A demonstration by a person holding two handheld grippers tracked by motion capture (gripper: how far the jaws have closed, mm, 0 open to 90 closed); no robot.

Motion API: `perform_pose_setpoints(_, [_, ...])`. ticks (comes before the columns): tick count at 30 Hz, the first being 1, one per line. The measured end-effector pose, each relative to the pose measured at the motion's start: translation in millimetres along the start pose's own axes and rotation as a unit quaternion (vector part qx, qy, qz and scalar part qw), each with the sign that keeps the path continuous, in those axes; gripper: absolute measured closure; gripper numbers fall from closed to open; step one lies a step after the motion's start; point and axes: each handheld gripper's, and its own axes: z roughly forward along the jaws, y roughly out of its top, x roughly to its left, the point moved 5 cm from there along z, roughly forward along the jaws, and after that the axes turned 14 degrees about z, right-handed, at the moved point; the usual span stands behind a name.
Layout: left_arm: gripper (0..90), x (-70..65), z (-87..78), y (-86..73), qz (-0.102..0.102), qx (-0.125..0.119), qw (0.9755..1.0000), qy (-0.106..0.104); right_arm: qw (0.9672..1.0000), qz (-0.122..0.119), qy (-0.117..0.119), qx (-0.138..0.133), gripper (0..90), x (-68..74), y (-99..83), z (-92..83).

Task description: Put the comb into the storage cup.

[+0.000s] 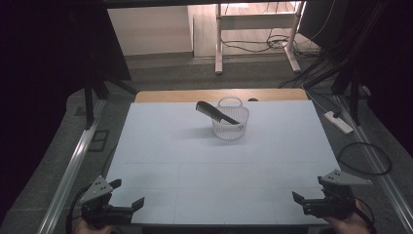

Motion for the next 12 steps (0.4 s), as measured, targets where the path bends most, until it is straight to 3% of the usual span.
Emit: perform_pose_setpoints(12, [0.0, -3.1, -3.0, -3.0, 0.007, 0.019, 0.9996, 0.017, 1.0000, -0.002, -0.006, 0.002, 0.0, -1.4, 0.0, 0.7])
